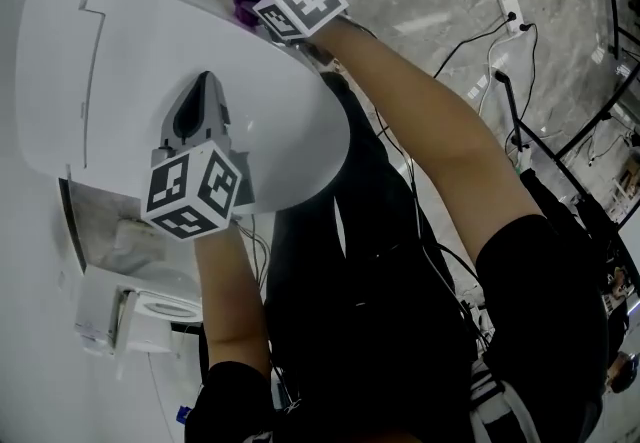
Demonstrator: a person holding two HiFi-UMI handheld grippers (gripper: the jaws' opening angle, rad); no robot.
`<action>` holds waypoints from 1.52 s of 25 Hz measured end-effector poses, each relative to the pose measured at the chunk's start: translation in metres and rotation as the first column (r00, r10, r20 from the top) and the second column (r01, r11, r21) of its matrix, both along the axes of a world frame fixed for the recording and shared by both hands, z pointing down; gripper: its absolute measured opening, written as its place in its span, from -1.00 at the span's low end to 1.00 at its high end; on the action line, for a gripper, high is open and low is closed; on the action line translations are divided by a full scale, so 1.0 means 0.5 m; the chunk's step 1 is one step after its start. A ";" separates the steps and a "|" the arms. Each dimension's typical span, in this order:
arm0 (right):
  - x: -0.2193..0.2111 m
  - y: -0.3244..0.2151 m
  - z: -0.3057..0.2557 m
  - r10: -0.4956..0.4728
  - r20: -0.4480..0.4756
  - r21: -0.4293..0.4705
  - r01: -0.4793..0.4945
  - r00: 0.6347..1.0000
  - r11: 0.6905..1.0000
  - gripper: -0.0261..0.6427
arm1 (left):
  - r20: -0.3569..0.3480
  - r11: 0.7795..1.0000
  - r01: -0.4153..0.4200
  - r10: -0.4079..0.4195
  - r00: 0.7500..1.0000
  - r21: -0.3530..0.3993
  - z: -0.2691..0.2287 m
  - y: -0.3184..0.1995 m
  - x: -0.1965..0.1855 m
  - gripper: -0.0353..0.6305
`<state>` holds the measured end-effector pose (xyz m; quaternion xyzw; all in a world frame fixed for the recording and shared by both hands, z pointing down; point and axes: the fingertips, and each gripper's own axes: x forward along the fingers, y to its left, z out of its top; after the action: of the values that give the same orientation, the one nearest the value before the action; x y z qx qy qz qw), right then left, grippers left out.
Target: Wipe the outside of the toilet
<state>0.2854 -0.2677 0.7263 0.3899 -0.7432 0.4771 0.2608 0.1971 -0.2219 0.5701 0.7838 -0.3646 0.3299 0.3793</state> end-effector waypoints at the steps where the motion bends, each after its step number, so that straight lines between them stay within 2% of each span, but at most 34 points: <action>1: 0.006 0.014 0.000 0.006 -0.005 -0.003 -0.006 1.000 1.000 -0.62 | -0.002 1.000 -0.012 0.012 1.000 -0.003 0.002 0.008 0.004 -0.87; 9: 0.049 0.142 0.002 0.075 -0.005 -0.058 -0.075 0.997 0.996 -0.62 | -0.032 0.992 -0.121 0.120 0.992 -0.027 -0.003 0.097 0.070 -0.87; 18: 0.081 0.242 -0.017 0.146 -0.007 -0.015 -0.146 0.989 0.989 -0.62 | -0.029 0.981 -0.194 0.193 0.981 -0.024 0.008 0.185 0.096 -0.87; 22: 0.090 0.281 -0.021 0.178 0.005 0.021 -0.178 0.984 0.984 -0.62 | -0.027 0.980 -0.199 0.198 0.980 -0.023 0.022 0.226 0.094 -0.87; 33: 0.104 0.380 -0.041 0.112 -0.015 0.077 -0.111 0.994 0.991 -0.62 | -0.030 0.983 -0.179 0.178 0.984 -0.033 0.021 0.357 0.138 -0.87; 38: 0.112 0.437 -0.045 0.128 0.005 0.098 -0.127 0.992 0.987 -0.62 | -0.017 0.986 -0.164 0.164 0.986 -0.025 0.007 0.422 0.156 -0.87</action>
<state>0.3412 -0.0493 0.7041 0.4492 -0.7393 0.4554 0.2106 0.2752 -0.0106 0.5737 0.8085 -0.2915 0.3590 0.3639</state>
